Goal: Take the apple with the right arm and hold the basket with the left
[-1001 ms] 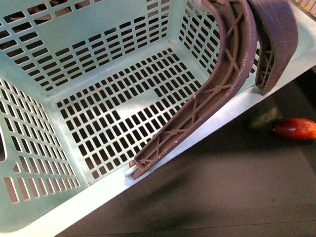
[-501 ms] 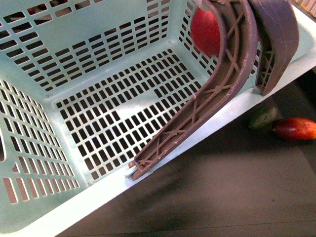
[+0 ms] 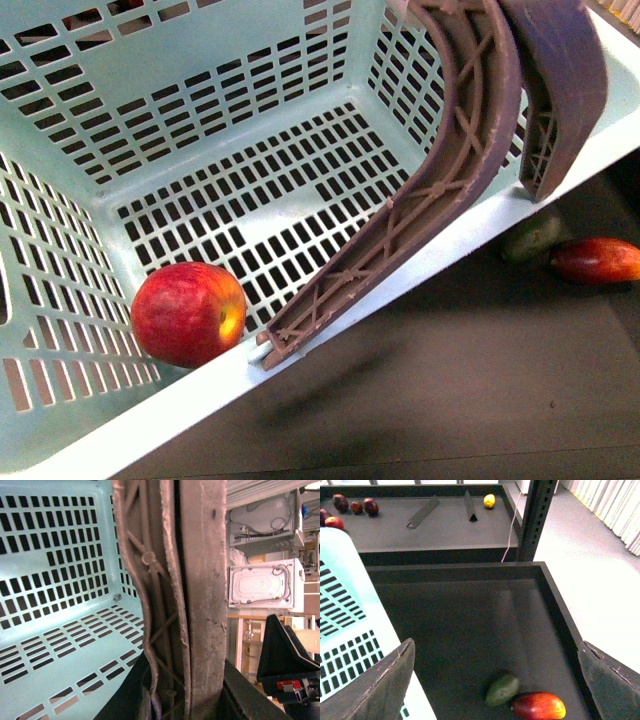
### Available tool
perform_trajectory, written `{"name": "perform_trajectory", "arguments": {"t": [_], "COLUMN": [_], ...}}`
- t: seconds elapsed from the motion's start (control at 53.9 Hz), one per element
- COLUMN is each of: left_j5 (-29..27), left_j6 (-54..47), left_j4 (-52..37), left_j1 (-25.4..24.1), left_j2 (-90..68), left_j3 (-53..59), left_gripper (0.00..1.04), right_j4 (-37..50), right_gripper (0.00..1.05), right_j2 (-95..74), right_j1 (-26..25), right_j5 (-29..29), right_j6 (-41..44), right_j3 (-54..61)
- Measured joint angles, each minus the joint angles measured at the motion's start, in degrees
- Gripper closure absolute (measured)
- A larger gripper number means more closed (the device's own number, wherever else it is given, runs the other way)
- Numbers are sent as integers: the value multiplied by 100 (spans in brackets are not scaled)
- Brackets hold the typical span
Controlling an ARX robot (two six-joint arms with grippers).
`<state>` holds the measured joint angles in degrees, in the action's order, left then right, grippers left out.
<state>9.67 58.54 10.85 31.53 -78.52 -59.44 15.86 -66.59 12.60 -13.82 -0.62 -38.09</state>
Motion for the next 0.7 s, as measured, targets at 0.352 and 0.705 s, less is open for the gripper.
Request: {"name": "perform_trajectory", "arguments": {"t": [0.352,0.705], "left_j5": [-44,2], "left_j6": [9,17], "left_j4": [0,0], "left_j1": [-2,-2], "left_j2": [0,0], "left_j3": [0,0], "left_gripper": [85,85], "right_j4": [2212,2225], "right_gripper": [61,103], "right_j2": [802,1735], "right_j1": [-428,-758], "right_j5": [581,916], "right_j6": [28,44], "right_j3": [1755,2734]}}
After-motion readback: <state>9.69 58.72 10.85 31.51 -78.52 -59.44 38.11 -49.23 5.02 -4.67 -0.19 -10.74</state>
